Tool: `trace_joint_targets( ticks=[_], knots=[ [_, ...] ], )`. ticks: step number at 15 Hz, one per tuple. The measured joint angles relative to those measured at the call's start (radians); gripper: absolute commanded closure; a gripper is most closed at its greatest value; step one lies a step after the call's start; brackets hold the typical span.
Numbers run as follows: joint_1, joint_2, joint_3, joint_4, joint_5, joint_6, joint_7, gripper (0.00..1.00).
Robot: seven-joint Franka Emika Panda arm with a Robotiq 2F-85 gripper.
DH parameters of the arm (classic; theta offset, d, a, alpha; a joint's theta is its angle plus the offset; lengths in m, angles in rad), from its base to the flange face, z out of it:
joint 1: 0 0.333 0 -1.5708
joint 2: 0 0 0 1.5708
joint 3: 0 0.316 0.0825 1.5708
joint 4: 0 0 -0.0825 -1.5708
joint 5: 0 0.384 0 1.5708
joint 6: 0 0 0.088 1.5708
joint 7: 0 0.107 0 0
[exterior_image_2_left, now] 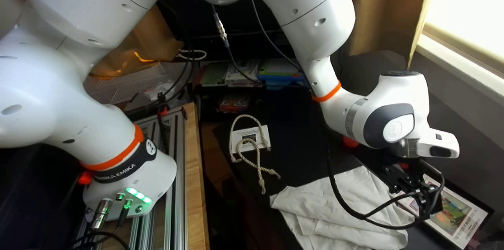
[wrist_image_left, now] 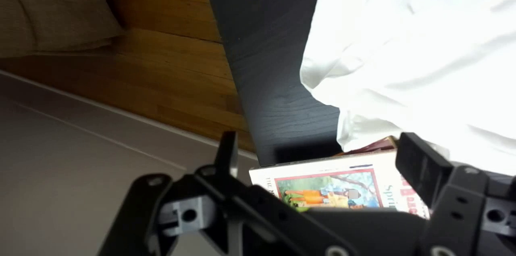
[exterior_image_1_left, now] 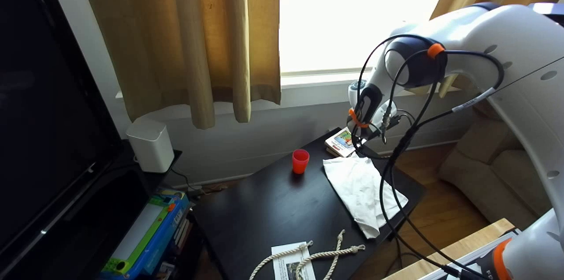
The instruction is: Fold the white towel
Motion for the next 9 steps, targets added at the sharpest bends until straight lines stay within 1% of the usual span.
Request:
trace_joint_targets(
  ticks=[3, 5, 9],
  knots=[
    [-0.006, -0.139, 0.011, -0.102, 0.001, -0.048, -0.015, 0.0],
    [-0.02, -0.234, 0.031, -0.154, 0.004, -0.12, -0.031, 0.0],
    [-0.086, -0.406, 0.11, -0.216, 0.022, -0.269, -0.083, 0.0]
  ],
)
